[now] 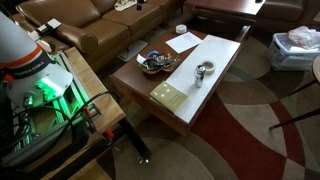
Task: Remove the sunglasses from the wooden bowl and place them on top of the book
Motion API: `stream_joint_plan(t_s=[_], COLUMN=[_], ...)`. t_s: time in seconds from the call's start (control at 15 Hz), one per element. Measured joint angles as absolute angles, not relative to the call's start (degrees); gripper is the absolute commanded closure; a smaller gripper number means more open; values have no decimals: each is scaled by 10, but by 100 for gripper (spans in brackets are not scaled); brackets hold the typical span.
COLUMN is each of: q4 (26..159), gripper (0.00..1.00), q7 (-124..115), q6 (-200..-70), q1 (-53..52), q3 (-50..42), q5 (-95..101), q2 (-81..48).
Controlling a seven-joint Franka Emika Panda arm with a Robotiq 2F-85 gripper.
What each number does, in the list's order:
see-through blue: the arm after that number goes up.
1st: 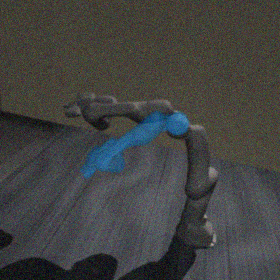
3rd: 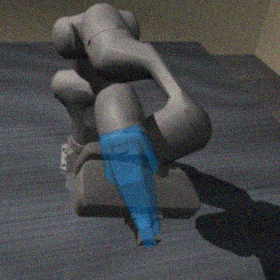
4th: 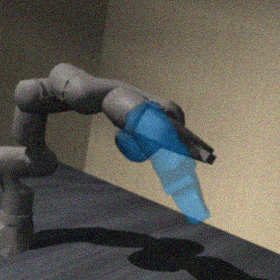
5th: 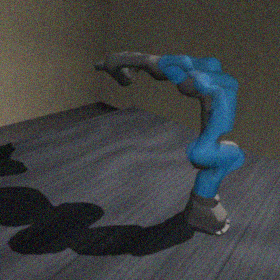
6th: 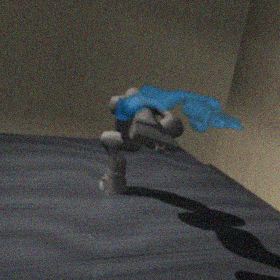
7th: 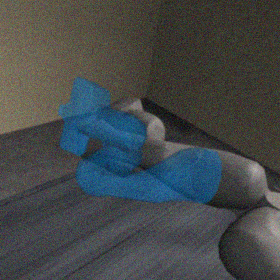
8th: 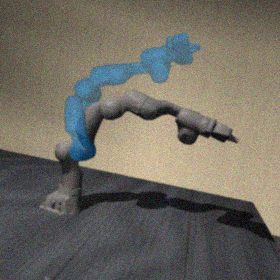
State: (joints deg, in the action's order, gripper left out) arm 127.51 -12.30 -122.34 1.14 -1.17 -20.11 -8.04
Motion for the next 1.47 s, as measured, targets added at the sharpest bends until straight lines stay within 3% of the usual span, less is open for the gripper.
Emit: stream_joint_plan(t_s=[0.33, 0.93, 1.47], q4=[1271, 1257, 1129], gripper=[0, 0, 0], q7=[-118, -100, 14], q6=[-1238, -1282, -1324], q1=[12, 20, 61], q3=[0, 1, 14], q5=[-308, -353, -493], q2=[-155, -177, -405])
